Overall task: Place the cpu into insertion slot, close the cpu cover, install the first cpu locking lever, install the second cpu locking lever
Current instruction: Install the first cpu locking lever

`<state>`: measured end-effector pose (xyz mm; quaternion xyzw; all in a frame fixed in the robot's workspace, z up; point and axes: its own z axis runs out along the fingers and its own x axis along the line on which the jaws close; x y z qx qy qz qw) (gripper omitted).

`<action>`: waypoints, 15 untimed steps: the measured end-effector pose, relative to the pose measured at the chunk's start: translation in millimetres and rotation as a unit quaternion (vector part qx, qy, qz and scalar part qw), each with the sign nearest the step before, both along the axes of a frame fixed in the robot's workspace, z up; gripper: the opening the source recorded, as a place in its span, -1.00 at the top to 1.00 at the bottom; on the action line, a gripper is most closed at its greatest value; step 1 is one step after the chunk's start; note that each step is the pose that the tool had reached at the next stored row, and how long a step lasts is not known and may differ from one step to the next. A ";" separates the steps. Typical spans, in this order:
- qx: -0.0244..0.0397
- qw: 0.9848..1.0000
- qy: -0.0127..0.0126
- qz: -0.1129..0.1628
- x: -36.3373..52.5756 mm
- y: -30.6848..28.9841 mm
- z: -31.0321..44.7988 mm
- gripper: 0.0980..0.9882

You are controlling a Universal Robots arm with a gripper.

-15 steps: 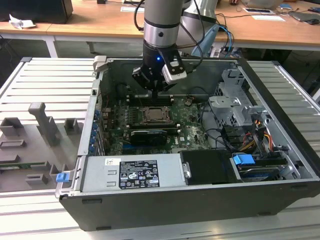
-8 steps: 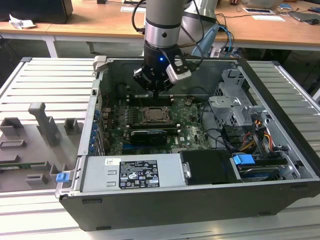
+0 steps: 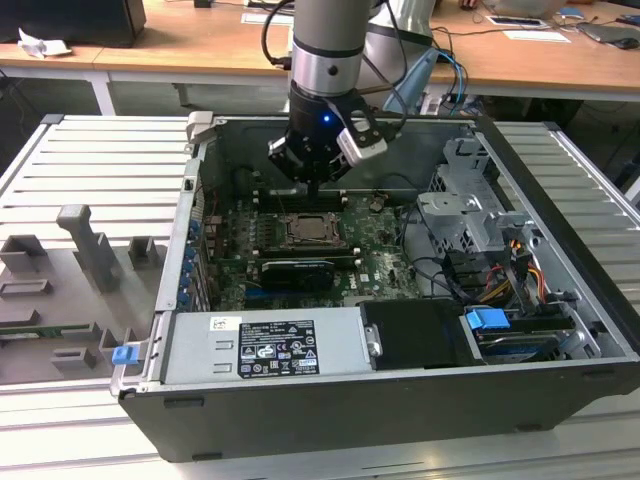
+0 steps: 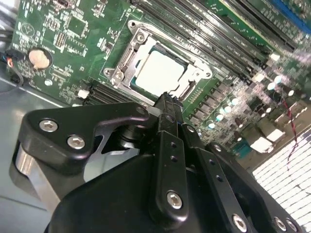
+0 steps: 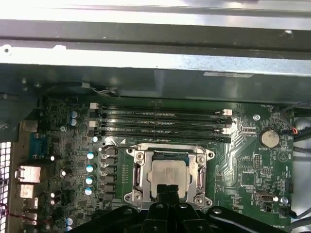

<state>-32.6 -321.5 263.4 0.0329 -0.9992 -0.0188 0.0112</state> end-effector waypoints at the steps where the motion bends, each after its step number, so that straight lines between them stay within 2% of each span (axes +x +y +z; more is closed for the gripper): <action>1: 0.000 1.000 0.000 0.002 -1.2 0.0 -0.1 0.98; 3: 0.000 1.000 -0.002 0.002 -14.7 0.0 -0.8 0.98; 7: 0.000 1.000 -0.006 0.002 -34.0 0.2 -2.0 0.98; 15: 0.000 1.000 -0.008 0.002 -61.9 4.1 -2.5 0.98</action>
